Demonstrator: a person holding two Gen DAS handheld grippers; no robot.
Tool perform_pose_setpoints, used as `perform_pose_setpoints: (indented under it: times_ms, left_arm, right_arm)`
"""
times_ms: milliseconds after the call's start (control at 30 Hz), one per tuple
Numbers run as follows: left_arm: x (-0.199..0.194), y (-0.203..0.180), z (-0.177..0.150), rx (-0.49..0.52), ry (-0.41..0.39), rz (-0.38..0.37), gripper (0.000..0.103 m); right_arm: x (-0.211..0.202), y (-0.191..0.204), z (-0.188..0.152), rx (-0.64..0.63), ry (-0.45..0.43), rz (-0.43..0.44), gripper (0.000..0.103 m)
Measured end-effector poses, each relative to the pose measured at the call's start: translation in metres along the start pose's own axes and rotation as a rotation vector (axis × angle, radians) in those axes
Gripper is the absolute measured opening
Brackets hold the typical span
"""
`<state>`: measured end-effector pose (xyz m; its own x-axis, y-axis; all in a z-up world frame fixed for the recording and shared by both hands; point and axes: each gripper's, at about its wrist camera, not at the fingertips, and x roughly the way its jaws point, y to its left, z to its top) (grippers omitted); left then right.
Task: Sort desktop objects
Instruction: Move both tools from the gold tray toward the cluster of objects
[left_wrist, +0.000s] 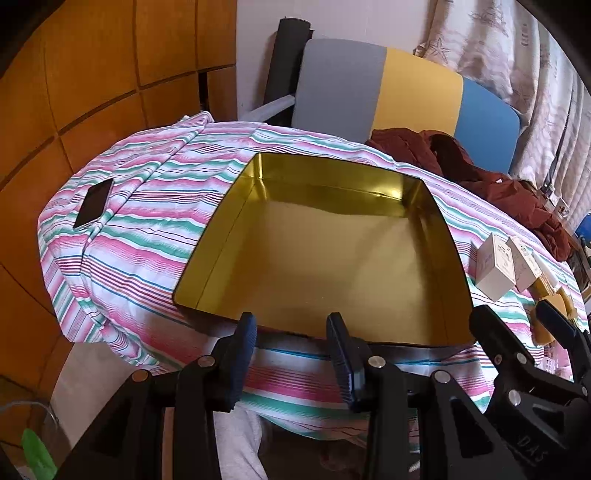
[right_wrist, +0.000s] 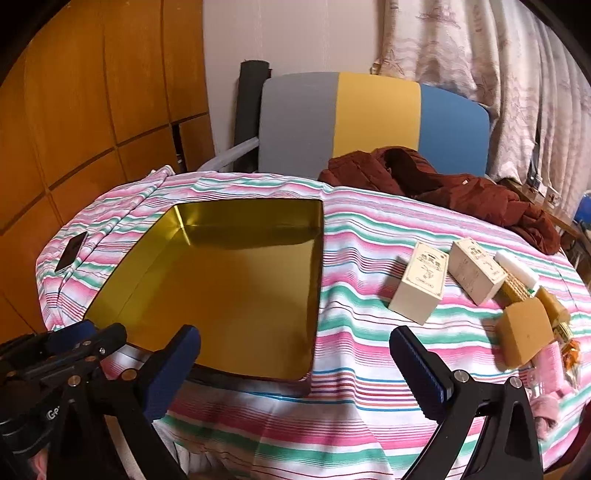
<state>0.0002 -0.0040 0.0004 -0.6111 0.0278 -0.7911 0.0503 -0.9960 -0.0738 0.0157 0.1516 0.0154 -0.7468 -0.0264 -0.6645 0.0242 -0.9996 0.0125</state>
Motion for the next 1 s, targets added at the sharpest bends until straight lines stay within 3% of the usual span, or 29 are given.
perform_pose_setpoints:
  times_ms: [167, 300, 533, 767, 1000]
  left_arm:
    - [-0.001, -0.001, 0.0, 0.006, 0.004, -0.01, 0.04]
    - [0.001, -0.02, -0.002, 0.054, 0.009, -0.045, 0.04]
    - [0.009, -0.067, -0.012, 0.14, 0.048, -0.156, 0.04]
    - [0.002, -0.123, -0.024, 0.275, 0.038, -0.259, 0.04]
    - [0.0, -0.186, -0.044, 0.426, 0.051, -0.361, 0.04]
  right_arm:
    - [-0.004, 0.004, -0.001, -0.017, -0.014, 0.009, 0.103]
    - [-0.011, -0.017, -0.006, 0.022, -0.03, -0.04, 0.103]
    - [-0.015, -0.064, -0.019, 0.103, -0.01, -0.116, 0.103]
    - [-0.037, -0.117, -0.039, 0.176, -0.078, -0.211, 0.103]
    - [-0.067, -0.196, -0.081, 0.34, -0.108, -0.354, 0.103]
